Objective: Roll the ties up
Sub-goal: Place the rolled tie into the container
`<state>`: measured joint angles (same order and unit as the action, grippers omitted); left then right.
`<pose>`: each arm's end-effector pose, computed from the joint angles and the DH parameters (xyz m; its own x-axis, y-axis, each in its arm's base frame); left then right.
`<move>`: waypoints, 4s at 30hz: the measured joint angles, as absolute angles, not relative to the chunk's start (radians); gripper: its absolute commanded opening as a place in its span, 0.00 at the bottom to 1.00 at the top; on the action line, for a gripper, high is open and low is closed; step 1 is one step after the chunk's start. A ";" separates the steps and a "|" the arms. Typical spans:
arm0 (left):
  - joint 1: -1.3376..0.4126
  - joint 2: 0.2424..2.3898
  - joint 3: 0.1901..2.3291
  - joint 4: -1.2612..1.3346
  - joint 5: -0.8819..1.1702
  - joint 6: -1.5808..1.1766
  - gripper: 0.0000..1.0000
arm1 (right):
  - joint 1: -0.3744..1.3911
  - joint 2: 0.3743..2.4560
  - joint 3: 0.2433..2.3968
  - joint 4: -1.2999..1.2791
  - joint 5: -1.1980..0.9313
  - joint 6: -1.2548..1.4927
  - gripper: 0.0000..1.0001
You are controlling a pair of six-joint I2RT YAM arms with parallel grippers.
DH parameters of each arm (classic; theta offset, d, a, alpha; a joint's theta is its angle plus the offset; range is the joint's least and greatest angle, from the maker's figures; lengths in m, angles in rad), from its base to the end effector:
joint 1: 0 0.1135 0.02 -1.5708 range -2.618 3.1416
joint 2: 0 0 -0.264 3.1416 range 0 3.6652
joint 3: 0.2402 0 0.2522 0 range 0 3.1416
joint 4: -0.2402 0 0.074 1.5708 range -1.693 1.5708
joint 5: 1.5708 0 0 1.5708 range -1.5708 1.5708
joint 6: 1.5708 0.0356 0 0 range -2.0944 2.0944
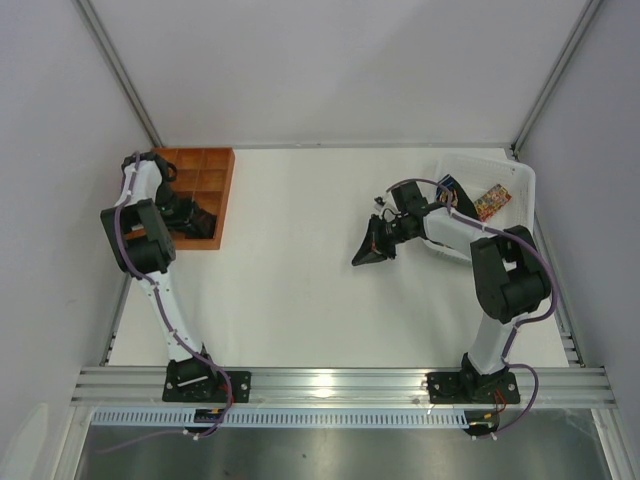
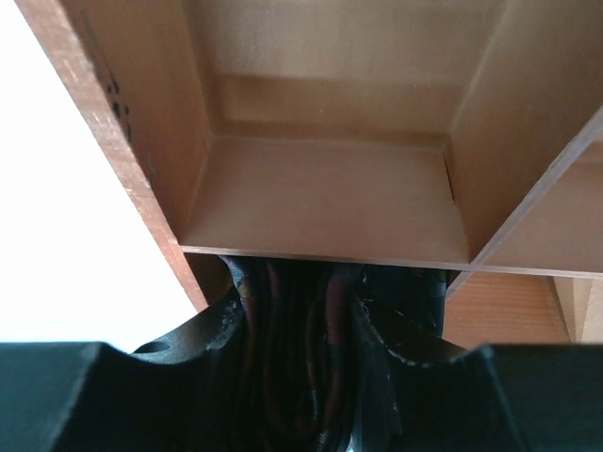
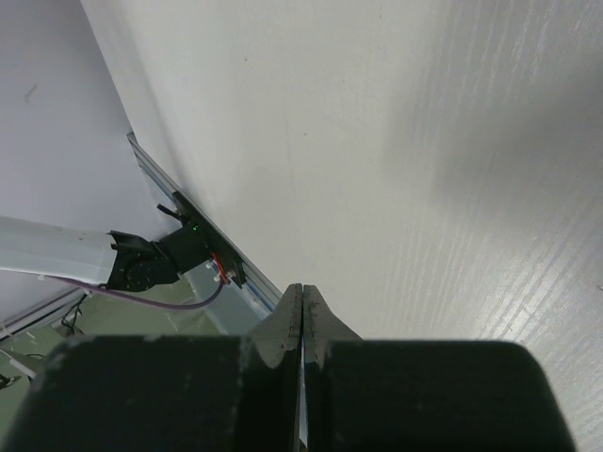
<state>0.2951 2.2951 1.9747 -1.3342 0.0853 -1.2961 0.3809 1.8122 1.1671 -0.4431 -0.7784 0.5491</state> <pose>0.4191 0.1242 0.1819 0.0268 -0.9942 0.1044 -0.9981 -0.0209 0.0575 0.3259 0.1574 0.1825 -0.9975 0.0009 -0.0713 -0.0546 0.6324 0.7727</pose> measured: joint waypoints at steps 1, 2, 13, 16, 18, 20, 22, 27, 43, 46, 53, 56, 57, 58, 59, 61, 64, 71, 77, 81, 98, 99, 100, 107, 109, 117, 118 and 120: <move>0.294 2.295 1.975 -1.335 0.084 -1.303 0.43 | 0.381 1.812 1.167 -0.443 -0.779 0.550 0.00; 0.294 2.295 1.975 -1.335 0.082 -1.306 0.46 | 0.379 1.812 1.167 -0.443 -0.780 0.549 0.00; 0.280 2.293 1.948 -1.318 0.083 -1.361 0.72 | 0.369 1.813 1.167 -0.443 -0.786 0.549 0.00; 0.279 2.282 1.933 -1.312 0.083 -1.366 0.75 | 0.369 1.812 1.167 -0.443 -0.790 0.550 0.00; 0.277 2.273 1.923 -1.312 0.083 -1.373 0.78 | 0.369 1.813 1.167 -0.443 -0.794 0.549 0.00; 0.277 2.268 1.922 -1.317 0.083 -1.374 0.81 | 0.369 1.813 1.167 -0.441 -0.795 0.550 0.00; 0.277 2.263 1.922 -1.319 0.083 -1.377 0.82 | 0.369 1.813 1.167 -0.439 -0.795 0.550 0.00; 0.277 2.251 1.921 -1.322 0.086 -1.379 0.88 | 0.369 1.813 1.167 -0.437 -0.796 0.550 0.00; 0.282 2.131 1.864 -1.327 0.097 -1.356 0.99 | 0.369 1.813 1.167 -0.436 -0.796 0.550 0.00; 0.282 2.083 1.847 -1.332 0.095 -1.345 0.94 | 0.369 1.813 1.167 -0.436 -0.796 0.550 0.00; 0.269 1.988 1.868 -1.338 0.036 -1.320 0.77 | 0.371 1.813 1.165 -0.436 -0.796 0.550 0.00; 0.243 1.993 1.874 -1.338 0.029 -1.316 0.75 | 0.372 1.813 1.166 -0.435 -0.796 0.550 0.00; 0.234 1.999 1.874 -1.338 0.029 -1.316 0.75 | 0.372 1.813 1.165 -0.435 -0.796 0.550 0.00; 0.223 2.008 1.874 -1.338 0.029 -1.316 0.74 | 0.372 1.813 1.165 -0.435 -0.796 0.550 0.00; 0.212 2.019 1.874 -1.338 0.028 -1.317 0.73 | 0.372 1.813 1.165 -0.435 -0.797 0.550 0.00; 0.196 2.045 1.879 -1.339 0.028 -1.317 0.72 | 0.372 1.813 1.165 -0.436 -0.796 0.550 0.00; 0.179 2.090 1.898 -1.338 0.029 -1.319 0.66 | 0.372 1.813 1.165 -0.435 -0.796 0.550 0.00; 0.183 2.134 1.935 -1.338 0.024 -1.327 0.59 | 0.372 1.813 1.165 -0.436 -0.796 0.550 0.00; 0.192 2.151 1.960 -1.341 0.025 -1.328 0.50 | 0.370 1.813 1.165 -0.436 -0.796 0.550 0.00; 0.202 2.168 1.968 -1.341 0.025 -1.329 0.44 | 0.368 1.813 1.165 -0.436 -0.796 0.550 0.00; 0.255 2.265 2.065 -1.357 0.057 -1.334 0.36 | 0.361 1.822 1.165 -0.436 -0.797 0.550 0.00; 0.255 2.271 2.065 -1.361 0.059 -1.334 0.35 | 0.361 1.825 1.165 -0.436 -0.797 0.550 0.00; 0.255 2.275 2.065 -1.364 0.061 -1.334 0.36 | 0.361 1.826 1.165 -0.436 -0.797 0.550 0.00; 0.255 2.278 2.065 -1.370 0.066 -1.333 0.44 | 0.361 1.826 1.165 -0.436 -0.797 0.550 0.00; 0.255 2.278 2.065 -1.372 0.067 -1.333 0.48 | 0.361 1.826 1.165 -0.436 -0.797 0.550 0.00; 0.255 2.252 2.066 -1.364 0.067 -1.329 0.73 | 0.361 1.826 1.165 -0.436 -0.799 0.550 0.00; 0.255 2.246 2.066 -1.361 0.067 -1.328 0.75 | 0.361 1.826 1.165 -0.436 -0.799 0.550 0.00; 0.255 2.227 2.066 -1.353 0.067 -1.327 0.77 | 0.361 1.826 1.165 -0.436 -0.799 0.550 0.00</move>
